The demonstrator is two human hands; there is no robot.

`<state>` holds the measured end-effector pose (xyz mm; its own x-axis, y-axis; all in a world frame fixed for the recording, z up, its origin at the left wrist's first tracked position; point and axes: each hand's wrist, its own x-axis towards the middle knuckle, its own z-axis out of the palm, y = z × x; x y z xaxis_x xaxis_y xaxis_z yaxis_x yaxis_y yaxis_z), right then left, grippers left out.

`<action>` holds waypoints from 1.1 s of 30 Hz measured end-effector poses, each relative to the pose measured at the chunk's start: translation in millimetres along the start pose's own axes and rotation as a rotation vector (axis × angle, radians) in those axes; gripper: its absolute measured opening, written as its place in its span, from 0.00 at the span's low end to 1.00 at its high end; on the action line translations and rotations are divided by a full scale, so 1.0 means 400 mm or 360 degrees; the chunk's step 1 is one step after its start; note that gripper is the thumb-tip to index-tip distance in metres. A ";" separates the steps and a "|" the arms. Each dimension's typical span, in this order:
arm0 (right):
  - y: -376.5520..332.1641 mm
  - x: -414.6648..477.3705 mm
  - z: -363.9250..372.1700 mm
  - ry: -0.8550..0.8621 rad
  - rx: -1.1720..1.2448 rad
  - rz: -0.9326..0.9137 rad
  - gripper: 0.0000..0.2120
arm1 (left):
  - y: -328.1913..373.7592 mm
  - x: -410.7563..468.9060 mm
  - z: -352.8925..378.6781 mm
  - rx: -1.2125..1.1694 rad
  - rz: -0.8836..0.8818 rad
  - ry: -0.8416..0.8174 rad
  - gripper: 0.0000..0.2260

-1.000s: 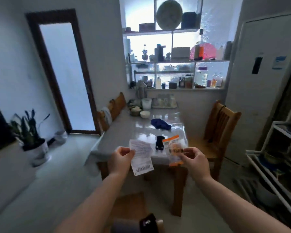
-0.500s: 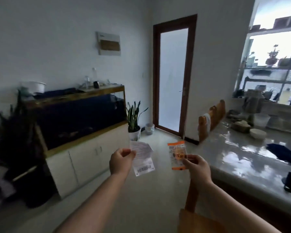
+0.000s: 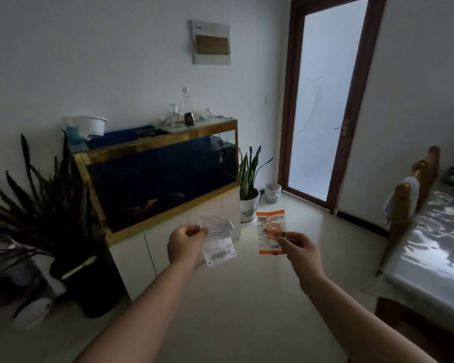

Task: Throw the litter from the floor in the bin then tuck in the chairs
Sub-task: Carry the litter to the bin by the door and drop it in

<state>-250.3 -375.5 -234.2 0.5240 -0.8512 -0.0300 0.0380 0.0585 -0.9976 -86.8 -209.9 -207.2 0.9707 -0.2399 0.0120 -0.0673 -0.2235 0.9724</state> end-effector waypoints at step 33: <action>-0.035 1.776 0.088 0.0260 -0.0174 -0.0054 0.08 | 0.289 1.399 1.245 0.0167 0.0230 -0.0550 0.07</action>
<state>151.5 -962.8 -239.3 0.3785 -0.9256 0.0031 -0.0442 -0.0214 -0.9988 334.0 -840.4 -204.1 0.8160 -0.5759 0.0503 -0.2381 -0.2555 0.9371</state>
